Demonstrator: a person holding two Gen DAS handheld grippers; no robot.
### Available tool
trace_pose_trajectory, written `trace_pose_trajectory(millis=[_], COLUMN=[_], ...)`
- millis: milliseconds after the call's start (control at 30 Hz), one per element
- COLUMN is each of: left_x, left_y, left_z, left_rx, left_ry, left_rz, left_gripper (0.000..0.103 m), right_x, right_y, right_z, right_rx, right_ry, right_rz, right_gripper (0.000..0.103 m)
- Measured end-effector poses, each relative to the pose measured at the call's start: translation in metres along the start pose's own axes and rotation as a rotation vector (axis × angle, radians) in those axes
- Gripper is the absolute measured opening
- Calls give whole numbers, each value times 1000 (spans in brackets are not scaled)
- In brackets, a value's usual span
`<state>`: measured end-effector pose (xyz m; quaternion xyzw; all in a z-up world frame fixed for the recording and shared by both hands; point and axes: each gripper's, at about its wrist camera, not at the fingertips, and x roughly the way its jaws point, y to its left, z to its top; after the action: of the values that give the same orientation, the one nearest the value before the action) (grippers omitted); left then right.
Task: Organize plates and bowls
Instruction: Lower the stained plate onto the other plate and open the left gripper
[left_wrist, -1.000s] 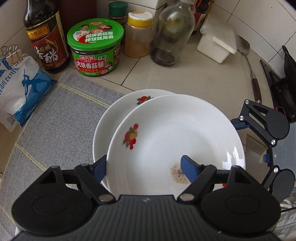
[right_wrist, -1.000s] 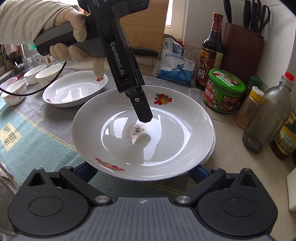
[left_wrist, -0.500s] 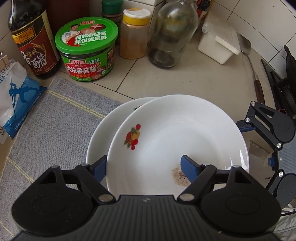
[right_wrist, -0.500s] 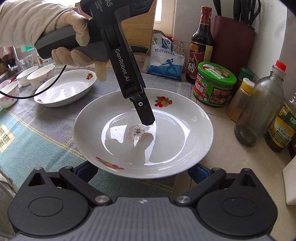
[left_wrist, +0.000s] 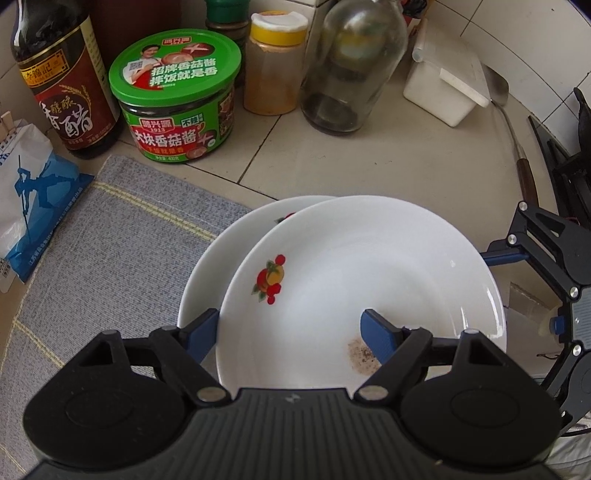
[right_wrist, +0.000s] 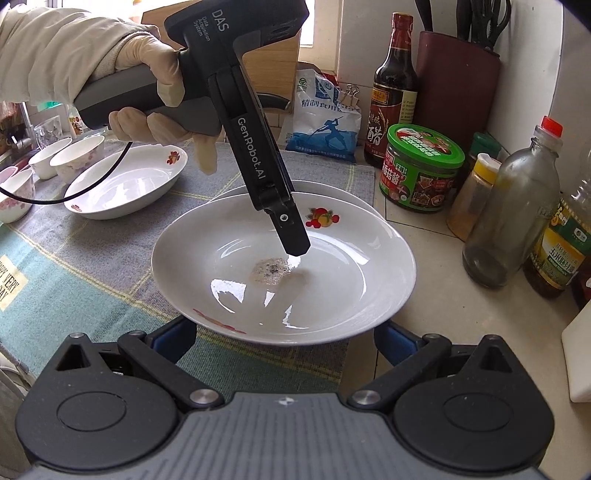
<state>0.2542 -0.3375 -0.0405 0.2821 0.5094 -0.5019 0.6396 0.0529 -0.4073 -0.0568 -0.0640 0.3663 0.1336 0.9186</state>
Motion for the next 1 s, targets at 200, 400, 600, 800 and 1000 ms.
trace_pose_trajectory(millis=[200,400,600,800,1000], left_x=[-2,-5,-10,-13,-19], left_y=[2,1,4,4,2], left_z=[0,-1,-3,-5,-10], left_rx=[-2,4,-2,-10,-9], left_ry=[-6,-22,-38,-56,-84], left_rz=[1,13,19,37,89], left_gripper=[81,81,81,81,83], right_x=[1,1,1,1,-1], right_y=[-1,0,1,3,6], right_z=[1,1,2,3,1], right_rx=[-2,-1,0,-5,-3], right_ry=[2,4,4,8,7], right_rz=[-2,-10,-17,-23,-28], right_gripper=[103,103,103,103,103])
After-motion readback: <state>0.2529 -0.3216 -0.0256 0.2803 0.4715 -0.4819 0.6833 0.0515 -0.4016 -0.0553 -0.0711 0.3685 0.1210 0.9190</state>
